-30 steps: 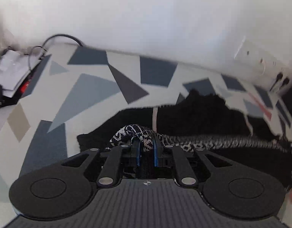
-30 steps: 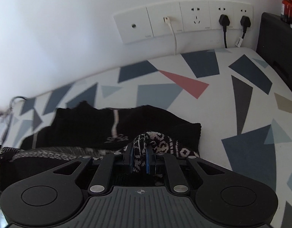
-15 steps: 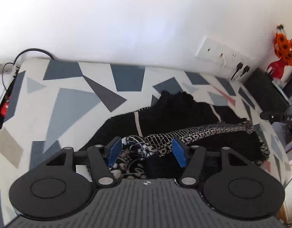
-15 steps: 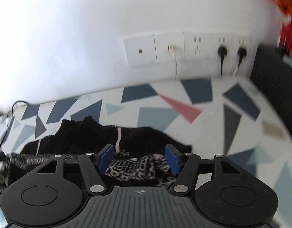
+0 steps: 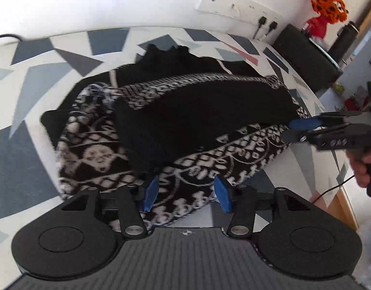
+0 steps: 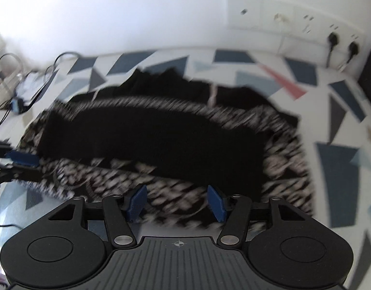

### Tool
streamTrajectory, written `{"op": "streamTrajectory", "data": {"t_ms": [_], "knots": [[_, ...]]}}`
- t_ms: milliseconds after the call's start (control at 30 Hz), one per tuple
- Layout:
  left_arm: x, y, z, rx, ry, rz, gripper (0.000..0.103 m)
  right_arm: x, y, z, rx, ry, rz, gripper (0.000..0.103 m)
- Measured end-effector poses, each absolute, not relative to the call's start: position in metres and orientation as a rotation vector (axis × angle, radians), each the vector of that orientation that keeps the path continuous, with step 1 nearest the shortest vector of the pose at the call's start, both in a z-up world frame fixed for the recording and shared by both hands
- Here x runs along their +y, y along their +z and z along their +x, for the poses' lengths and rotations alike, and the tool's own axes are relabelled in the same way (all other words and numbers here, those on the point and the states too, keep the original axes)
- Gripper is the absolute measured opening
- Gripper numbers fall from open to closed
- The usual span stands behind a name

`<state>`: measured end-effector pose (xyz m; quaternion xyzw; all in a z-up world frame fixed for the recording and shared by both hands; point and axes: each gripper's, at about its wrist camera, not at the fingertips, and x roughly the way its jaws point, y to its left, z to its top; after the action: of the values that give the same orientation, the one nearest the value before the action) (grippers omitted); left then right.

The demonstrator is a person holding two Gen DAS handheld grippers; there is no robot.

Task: Fold clothes
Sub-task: 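Lift the hem with both grippers and fold it over toward the collar, then lay the hem onto the folded sleeves and open both grippers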

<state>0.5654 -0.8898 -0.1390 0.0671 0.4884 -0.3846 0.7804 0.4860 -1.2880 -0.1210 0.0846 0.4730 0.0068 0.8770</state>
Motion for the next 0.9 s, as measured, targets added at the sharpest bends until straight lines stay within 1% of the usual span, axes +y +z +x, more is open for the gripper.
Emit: {"op": "streamTrajectory", "data": {"t_ms": [100,267,400,600,633,700,733,767,800,833,867,900], "knots": [[-0.902,-0.146,0.568,1.036,-0.774,0.208,0.052,-1.278,-0.132,0.491,0.996,-0.018,0.085,0.053],[-0.924,-0.155,0.591,1.037,-0.7,0.2,0.051,-1.294,-0.143,0.518,0.996,-0.02,0.091,0.053],[-0.94,-0.151,0.609,0.996,-0.67,0.235,0.051,-1.299,-0.141,0.534,0.971,0.02,0.05,0.054],[-0.952,-0.147,0.651,0.937,-0.556,0.23,0.051,-1.321,-0.128,0.569,0.922,0.061,0.097,0.052],[-0.953,-0.146,0.662,0.924,-0.512,0.211,0.051,-1.326,-0.127,0.578,0.915,0.063,0.099,0.051],[-0.951,-0.141,0.683,0.897,-0.405,0.155,0.051,-1.335,-0.127,0.601,0.856,0.019,0.077,0.043],[-0.947,-0.134,0.692,0.88,-0.35,0.111,0.051,-1.339,-0.124,0.611,0.814,-0.023,0.074,0.042],[-0.943,-0.127,0.699,0.857,-0.314,0.069,0.051,-1.345,-0.12,0.619,0.76,-0.073,0.082,0.044],[-0.939,-0.121,0.702,0.838,-0.297,0.041,0.052,-1.35,-0.115,0.624,0.716,-0.098,0.1,0.049],[-0.935,-0.116,0.702,0.827,-0.296,0.037,0.056,-1.356,-0.11,0.627,0.698,-0.103,0.125,0.052],[-0.932,-0.112,0.702,0.818,-0.298,0.037,0.063,-1.361,-0.105,0.629,0.681,-0.108,0.149,0.054],[-0.928,-0.112,0.699,0.813,-0.301,0.05,0.065,-1.365,-0.102,0.628,0.674,-0.102,0.165,0.055]]}}
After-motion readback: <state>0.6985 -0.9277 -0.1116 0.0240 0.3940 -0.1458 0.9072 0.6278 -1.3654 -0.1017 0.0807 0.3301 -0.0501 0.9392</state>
